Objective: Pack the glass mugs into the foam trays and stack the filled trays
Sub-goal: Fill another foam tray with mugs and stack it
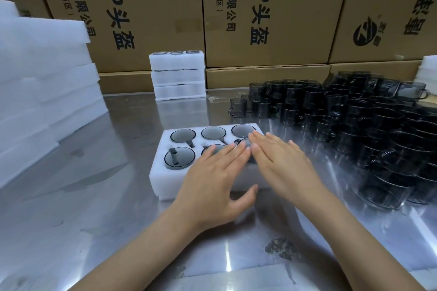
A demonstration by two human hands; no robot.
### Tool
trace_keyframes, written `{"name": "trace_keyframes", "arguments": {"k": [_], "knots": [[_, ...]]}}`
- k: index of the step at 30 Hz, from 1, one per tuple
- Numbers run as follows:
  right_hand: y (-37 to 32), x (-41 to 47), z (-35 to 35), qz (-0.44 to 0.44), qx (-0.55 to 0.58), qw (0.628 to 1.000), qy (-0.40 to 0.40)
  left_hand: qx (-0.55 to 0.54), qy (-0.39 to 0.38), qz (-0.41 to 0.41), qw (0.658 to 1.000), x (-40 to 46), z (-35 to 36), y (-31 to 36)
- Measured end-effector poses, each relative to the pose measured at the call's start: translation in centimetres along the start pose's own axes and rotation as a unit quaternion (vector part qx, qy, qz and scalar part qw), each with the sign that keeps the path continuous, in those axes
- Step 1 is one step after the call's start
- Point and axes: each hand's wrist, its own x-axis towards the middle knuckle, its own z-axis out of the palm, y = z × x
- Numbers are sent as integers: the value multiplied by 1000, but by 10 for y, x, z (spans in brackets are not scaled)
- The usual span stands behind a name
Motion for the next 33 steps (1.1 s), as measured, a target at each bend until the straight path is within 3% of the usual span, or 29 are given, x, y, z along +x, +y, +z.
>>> {"name": "trace_keyframes", "arguments": {"k": [6, 10, 13, 16, 19, 21, 22, 24, 25, 26, 28, 31, 33], "knots": [[-6, -5, 6, 3, -59, 998, -29, -1, -12, -4, 1000, 3, 0, 0], [-3, -8, 12, 1, -39, 999, -23, 9, -24, 0, 1000, 0, 2, -1], [1, -6, 19, 3, 61, 998, 10, 22, -47, -2, 999, -4, 2, -1], [3, -3, 23, 27, 232, 969, 79, 1, -54, -5, 999, -8, -5, -1], [13, -4, 17, 110, 254, 957, 85, -71, 23, -83, 994, -15, -19, -11], [17, -3, 13, 185, 226, 957, 8, -138, 87, -218, 962, -18, -30, -28], [18, -3, 12, 204, 209, 956, -29, -189, 100, -304, 928, -20, -33, -39], [16, -1, 12, 219, 206, 952, -59, -316, 82, -459, 826, -22, -36, -59], [15, -1, 12, 220, 214, 950, -62, -377, 60, -498, 779, -25, -35, -65], [15, -1, 13, 219, 223, 948, -63, -421, 34, -513, 747, -27, -33, -67], [14, -1, 12, 219, 259, 939, -55, -466, 2, -518, 717, -26, -31, -68], [15, -5, 11, 218, 341, 914, -34, -493, 41, -504, 708, -16, -31, -72], [13, -6, 13, 186, 412, 891, -33, -533, 82, -495, 682, -11, -35, -75]]}}
